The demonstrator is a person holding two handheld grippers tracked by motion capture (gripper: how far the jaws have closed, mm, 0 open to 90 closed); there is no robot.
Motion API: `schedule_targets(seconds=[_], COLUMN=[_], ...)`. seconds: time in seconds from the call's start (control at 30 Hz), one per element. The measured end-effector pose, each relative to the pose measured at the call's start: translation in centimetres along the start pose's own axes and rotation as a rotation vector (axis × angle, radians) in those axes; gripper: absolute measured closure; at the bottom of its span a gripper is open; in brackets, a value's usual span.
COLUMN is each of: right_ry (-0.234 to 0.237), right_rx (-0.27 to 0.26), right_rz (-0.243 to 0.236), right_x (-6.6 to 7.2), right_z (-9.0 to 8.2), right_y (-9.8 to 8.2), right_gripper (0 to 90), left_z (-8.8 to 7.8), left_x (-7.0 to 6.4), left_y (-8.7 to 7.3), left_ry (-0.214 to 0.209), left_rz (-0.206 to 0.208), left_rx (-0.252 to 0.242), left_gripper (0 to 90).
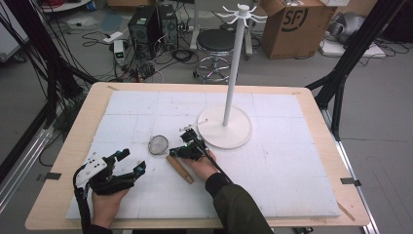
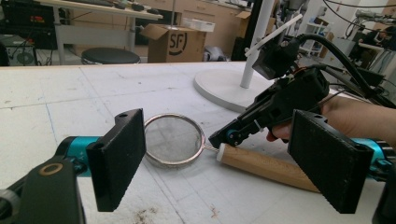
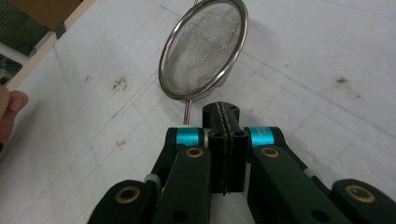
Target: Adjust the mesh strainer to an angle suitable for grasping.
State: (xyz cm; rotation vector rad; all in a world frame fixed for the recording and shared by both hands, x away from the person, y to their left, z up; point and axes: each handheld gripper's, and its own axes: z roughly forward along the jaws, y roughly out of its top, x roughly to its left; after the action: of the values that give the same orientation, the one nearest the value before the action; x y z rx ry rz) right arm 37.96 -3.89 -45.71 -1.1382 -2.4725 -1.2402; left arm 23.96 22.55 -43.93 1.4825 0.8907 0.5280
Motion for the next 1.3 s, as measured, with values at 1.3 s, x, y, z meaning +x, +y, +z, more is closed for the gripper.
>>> schedule_targets(seconds=[1.3], right_ry=[0.079], right_rx=[-0.046], right_rz=[-0.047], right_x=[3.2], right_z=[-6.1], right_y=[-4.9], right_gripper=[90.0], left_z=[0.1], left_x=[-0.6], left_y=[0.2], left_ry=[-0.015], left_rz=[0.020], left_rx=[0.003], left_gripper=[19.7])
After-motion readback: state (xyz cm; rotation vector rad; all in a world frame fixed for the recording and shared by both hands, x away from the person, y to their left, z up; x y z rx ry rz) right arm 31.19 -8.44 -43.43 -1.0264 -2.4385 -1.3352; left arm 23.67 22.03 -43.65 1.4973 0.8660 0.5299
